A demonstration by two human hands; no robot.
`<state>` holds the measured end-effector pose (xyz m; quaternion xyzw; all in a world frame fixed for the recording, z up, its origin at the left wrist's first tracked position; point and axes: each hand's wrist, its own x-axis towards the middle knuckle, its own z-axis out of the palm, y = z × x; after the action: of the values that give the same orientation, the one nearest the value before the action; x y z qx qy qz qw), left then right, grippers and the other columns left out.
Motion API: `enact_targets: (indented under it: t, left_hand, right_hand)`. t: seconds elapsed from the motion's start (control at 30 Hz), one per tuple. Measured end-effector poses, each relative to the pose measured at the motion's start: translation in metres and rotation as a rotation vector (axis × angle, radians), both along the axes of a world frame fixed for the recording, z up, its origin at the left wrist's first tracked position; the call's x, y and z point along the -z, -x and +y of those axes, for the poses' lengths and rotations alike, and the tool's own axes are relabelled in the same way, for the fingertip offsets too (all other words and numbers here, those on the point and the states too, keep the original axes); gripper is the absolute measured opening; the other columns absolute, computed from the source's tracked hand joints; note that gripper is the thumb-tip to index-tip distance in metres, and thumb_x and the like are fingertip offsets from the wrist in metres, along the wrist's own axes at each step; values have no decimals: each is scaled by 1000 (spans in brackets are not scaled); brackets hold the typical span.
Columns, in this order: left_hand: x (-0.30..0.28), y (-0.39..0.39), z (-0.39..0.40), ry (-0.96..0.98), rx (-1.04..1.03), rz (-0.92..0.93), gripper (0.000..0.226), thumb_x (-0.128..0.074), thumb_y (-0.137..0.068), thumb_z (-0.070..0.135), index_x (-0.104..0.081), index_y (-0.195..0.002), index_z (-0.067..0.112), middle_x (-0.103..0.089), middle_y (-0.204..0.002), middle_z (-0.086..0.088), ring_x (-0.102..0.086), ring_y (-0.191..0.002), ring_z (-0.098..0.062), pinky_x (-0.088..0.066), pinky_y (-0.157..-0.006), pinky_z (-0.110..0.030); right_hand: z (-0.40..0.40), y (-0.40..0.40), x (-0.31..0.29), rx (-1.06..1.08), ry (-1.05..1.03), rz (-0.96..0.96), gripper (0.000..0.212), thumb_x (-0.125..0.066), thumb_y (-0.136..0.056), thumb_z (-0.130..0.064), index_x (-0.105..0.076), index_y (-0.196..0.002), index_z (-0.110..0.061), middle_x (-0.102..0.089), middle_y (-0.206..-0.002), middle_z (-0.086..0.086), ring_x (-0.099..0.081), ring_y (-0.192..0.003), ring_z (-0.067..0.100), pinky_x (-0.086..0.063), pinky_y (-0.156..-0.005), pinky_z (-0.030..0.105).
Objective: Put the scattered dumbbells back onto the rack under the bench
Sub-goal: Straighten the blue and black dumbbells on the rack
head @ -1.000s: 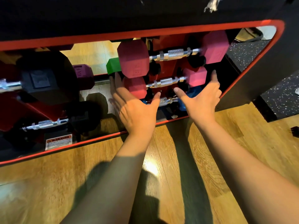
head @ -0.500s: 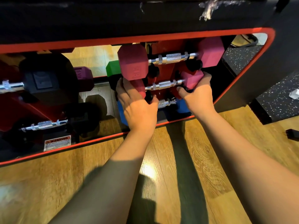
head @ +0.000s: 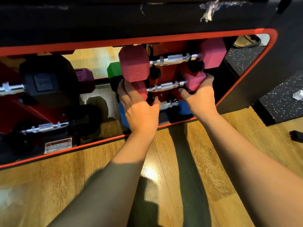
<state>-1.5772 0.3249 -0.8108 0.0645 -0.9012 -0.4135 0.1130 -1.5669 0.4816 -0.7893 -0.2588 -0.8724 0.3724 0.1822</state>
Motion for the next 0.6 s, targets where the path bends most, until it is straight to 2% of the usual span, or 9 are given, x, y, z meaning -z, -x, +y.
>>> enact_targets:
  t: [0.07, 0.1, 0.17, 0.2, 0.3, 0.37, 0.47, 0.53, 0.6]
  left_hand:
    - [0, 0, -1, 16, 3, -10, 98, -74, -77, 39, -17, -152, 12, -19, -159, -12, -44, -134, -41, -48, -96, -49]
    - [-1, 0, -1, 30, 5, -14, 98, -74, -77, 41, -15, -151, 13, -18, -158, -12, -47, -130, -43, -50, -96, -51]
    - [-3, 0, -1, 35, -1, -11, 98, -75, -76, 41, -18, -151, 12, -17, -158, -11, -46, -132, -42, -50, -96, -52]
    - [-5, -1, -2, 38, -2, -13, 99, -75, -77, 41, -18, -151, 11, -17, -159, -11, -43, -135, -40, -50, -97, -51]
    - [-11, -5, -3, 63, 16, -78, 100, -73, -80, 48, -16, -152, 8, -19, -159, -13, -38, -139, -35, -44, -100, -45]
    - [-19, -8, -4, 59, -2, -135, 98, -70, -80, 58, -24, -147, 3, -33, -152, -18, -37, -138, -35, -40, -103, -44]
    - [-25, -4, -8, 23, -67, -184, 101, -60, -70, 81, -52, -124, -4, -62, -124, -20, -56, -119, -37, -46, -100, -47]
    - [-32, -2, -12, -28, -143, -121, 116, -52, -59, 94, -51, -126, -1, -67, -112, -12, -62, -109, -32, -50, -96, -47]
    - [-42, -2, -14, -57, -154, -57, 120, -58, -57, 90, -43, -132, -1, -64, -97, -3, -64, -96, -25, -52, -90, -42]
  right_hand:
    - [-2, -2, -1, 8, -40, -58, 52, -78, -86, -26, -32, -65, -15, -61, -90, 29, -64, -93, 48, -53, -81, 54]
    - [-2, -1, -2, 0, -50, -52, 51, -78, -86, -26, -32, -66, -16, -59, -88, 27, -63, -93, 49, -53, -80, 55]
    - [-1, -2, -2, -7, -25, -4, 38, -78, -85, -24, -46, -92, -4, -54, -93, 17, -63, -96, 43, -53, -80, 45]
    - [0, -2, -1, -17, -18, -3, 46, -78, -85, -24, -44, -105, -1, -53, -95, 14, -63, -96, 41, -52, -79, 43]
    - [1, -1, -1, -36, -9, 10, 62, -82, -81, -32, -41, -115, -1, -60, -108, 23, -62, -103, 40, -54, -86, 47]
    - [2, 1, 0, -33, 6, 48, 95, -85, -73, -45, -35, -139, 3, -56, -127, 21, -57, -119, 34, -50, -98, 44]
    - [7, -2, -4, 16, -23, 110, 122, -77, -67, -67, -24, -153, 1, -45, -143, 20, -44, -136, 30, -38, -112, 40]
    - [11, -8, -8, 35, -6, 194, 122, -72, -70, -70, -17, -157, -4, -31, -156, 14, -29, -147, 23, -25, -121, 34]
    - [17, -13, -12, 51, 6, 273, 124, -71, -74, -68, -6, -159, -6, -18, -161, 4, -15, -151, 13, -12, -120, 19]
